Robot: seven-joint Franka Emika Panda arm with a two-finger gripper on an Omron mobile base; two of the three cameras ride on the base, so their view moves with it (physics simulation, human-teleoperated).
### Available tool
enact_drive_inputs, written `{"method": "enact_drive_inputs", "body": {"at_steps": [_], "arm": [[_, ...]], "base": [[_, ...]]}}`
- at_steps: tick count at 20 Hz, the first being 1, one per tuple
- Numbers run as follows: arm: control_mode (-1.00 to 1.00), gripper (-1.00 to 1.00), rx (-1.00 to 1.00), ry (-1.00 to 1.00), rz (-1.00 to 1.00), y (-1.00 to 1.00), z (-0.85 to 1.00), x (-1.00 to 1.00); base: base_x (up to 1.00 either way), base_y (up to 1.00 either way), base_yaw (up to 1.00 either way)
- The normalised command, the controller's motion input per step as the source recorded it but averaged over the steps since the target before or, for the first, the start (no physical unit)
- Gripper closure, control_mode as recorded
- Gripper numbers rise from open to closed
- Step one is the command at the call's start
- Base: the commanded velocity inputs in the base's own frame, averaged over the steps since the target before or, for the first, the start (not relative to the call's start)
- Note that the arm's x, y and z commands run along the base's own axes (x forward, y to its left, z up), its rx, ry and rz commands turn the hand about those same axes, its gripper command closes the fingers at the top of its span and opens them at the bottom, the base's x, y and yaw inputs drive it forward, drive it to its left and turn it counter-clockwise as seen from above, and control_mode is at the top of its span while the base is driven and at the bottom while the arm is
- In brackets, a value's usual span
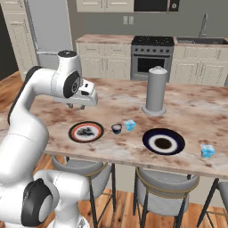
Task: Place two yogurt containers on each plate.
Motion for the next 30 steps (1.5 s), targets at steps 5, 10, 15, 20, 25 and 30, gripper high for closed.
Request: {"method": "enact_drive_inputs", "body": {"at_steps": [5,10,15,20,25,30], "arm": [[-1.0,-1.0,0.0,0.0,0.0,0.0,0.0,0.0],[-1.0,-1.0,0.0,0.0,0.0,0.05,-0.01,0.0],[-1.0,-1.0,0.0,0.0,0.0,0.69,-0.24,0.0],[-1.0,-1.0,0.0,0.04,0.0,0.96,-0.43,0.02],[-1.0,-1.0,0.0,0.02,0.0,0.69,-0.2,0.04],[-1.0,-1.0,0.01,0.0,0.0,0.53,-0.18,0.17]], "base": [[0.0,0.0,0.0],[0.0,0.0,0.0],[0.0,0.0,0.0],[0.0,0.0,0.0],[0.0,0.0,0.0],[0.0,0.0,0.0]]}}
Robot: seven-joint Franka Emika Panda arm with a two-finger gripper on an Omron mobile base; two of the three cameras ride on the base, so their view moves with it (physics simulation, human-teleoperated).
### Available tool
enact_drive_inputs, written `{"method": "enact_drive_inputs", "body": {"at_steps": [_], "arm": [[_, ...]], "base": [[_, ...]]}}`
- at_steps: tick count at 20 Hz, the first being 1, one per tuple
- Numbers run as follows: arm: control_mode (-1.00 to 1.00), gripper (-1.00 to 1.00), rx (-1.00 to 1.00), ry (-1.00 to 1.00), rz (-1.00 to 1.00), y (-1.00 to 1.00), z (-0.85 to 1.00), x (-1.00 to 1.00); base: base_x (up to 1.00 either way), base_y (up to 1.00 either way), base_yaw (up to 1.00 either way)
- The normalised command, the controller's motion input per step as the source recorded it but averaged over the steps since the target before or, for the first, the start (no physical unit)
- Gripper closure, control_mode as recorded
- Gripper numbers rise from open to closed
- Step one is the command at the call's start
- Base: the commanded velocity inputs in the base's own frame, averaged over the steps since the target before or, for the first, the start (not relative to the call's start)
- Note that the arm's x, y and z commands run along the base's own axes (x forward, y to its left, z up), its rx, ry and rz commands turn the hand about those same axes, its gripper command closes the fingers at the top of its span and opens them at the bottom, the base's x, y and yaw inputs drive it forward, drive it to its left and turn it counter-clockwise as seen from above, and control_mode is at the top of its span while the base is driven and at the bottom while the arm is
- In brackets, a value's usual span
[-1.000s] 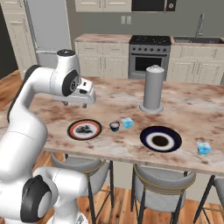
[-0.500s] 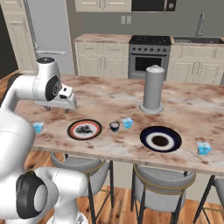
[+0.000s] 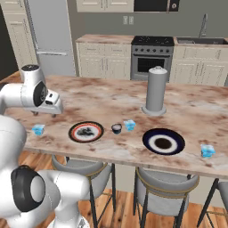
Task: Place two yogurt containers on each plate.
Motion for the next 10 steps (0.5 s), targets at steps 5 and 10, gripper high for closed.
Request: {"method": "enact_drive_inputs", "body": {"at_steps": [5,10], "arm": [[-1.0,-1.0,0.01,0.0,0.0,0.35,-0.2,0.06],[-1.0,-1.0,0.0,0.05,0.0,0.31,-0.16,0.01]], "base": [[0.0,0.0,0.0],[0.0,0.0,0.0]]}}
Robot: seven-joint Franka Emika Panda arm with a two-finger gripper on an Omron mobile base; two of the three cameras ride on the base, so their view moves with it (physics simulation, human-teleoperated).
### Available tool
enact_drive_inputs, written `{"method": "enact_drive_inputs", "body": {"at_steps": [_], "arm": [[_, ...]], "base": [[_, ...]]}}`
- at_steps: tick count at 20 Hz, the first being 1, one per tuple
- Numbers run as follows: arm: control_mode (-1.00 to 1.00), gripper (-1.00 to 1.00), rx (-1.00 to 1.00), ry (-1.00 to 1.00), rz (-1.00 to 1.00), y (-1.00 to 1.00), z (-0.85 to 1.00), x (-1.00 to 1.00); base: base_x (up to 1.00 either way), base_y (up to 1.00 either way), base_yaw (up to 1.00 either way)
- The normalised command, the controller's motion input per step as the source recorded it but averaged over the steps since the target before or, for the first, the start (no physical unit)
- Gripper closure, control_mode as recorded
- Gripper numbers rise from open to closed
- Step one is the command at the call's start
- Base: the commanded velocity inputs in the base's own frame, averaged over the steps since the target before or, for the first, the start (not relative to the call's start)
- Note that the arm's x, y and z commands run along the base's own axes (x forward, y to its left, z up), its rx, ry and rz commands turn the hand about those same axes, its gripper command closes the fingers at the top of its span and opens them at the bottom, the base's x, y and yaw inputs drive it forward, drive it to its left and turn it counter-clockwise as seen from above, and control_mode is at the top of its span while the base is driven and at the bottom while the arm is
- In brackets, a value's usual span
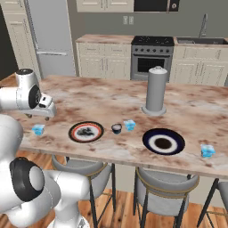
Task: Place two yogurt containers on each plate.
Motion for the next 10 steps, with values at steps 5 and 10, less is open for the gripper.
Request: {"method": "enact_drive_inputs", "body": {"at_steps": [5,10], "arm": [[-1.0,-1.0,0.0,0.04,0.0,0.42,-0.3,0.02],[-1.0,-1.0,0.0,0.02,0.0,0.39,-0.28,0.04]], "base": [[0.0,0.0,0.0],[0.0,0.0,0.0]]}}
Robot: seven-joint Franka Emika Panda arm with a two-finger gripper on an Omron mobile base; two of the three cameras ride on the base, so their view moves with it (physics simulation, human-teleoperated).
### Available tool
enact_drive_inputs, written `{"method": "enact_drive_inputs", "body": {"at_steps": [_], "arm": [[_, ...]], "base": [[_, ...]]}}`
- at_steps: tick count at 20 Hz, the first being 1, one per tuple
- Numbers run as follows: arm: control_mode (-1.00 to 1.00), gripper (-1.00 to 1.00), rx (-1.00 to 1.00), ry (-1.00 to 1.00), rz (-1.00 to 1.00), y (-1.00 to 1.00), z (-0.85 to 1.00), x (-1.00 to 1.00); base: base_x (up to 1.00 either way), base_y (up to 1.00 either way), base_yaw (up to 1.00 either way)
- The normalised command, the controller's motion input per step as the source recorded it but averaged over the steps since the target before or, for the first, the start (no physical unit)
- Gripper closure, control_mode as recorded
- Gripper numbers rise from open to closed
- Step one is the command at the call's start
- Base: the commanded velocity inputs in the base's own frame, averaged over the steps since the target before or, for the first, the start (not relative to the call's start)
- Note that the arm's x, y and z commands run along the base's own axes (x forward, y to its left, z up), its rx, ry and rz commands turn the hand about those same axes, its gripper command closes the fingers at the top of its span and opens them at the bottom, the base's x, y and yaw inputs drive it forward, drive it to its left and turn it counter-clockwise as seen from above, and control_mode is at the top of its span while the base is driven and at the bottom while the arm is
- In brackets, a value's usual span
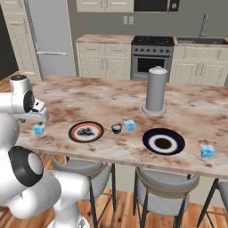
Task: Place two yogurt containers on each plate.
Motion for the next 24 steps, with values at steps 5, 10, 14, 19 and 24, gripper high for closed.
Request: {"method": "enact_drive_inputs", "body": {"at_steps": [5,10,14,19,24], "arm": [[-1.0,-1.0,0.0,0.04,0.0,0.39,-0.19,0.04],[-1.0,-1.0,0.0,0.08,0.03,0.12,-0.03,0.06],[-1.0,-1.0,0.0,0.03,0.02,0.14,-0.12,0.15],[-1.0,-1.0,0.0,0.02,0.0,0.21,-0.37,0.18],[-1.0,-1.0,0.0,0.0,0.0,0.14,-0.37,0.29]], "base": [[0.0,0.0,0.0],[0.0,0.0,0.0],[0.0,0.0,0.0],[0.0,0.0,0.0],[0.0,0.0,0.0]]}}
